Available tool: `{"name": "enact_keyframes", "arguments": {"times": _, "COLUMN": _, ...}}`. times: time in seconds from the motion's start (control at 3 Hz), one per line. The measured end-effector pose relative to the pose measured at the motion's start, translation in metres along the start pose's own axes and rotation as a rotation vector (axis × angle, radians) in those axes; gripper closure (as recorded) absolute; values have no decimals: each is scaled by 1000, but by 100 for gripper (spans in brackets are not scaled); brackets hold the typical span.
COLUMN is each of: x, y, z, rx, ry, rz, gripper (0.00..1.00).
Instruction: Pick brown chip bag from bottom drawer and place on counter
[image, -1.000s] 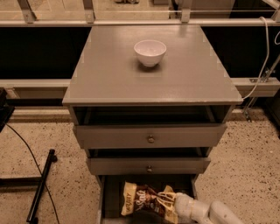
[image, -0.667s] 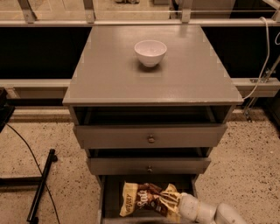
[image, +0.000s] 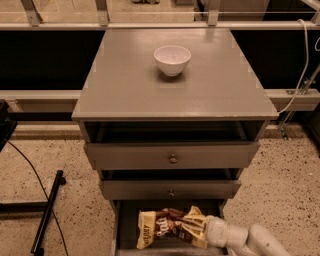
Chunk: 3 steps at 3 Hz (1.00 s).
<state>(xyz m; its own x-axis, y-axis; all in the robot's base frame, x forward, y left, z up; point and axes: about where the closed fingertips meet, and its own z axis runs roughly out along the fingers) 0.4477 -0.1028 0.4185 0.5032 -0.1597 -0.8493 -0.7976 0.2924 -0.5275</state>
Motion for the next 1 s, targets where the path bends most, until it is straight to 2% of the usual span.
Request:
{"name": "enact_keyframes", "arguments": {"times": 0.33, "x": -42, "y": -25, "z": -5, "rx": -37, "ry": -79, "rz": -97, "gripper": 100}}
{"name": "enact_keyframes", "arguments": {"times": 0.67, "x": -106, "y": -55, "z": -13, "rx": -73, "ry": -129, "rz": -244, "gripper": 100}}
{"name": "enact_keyframes", "arguments": {"times": 1.0, "x": -165, "y": -85, "z": -17, "rx": -114, "ry": -142, "rz": -376, "gripper": 100}}
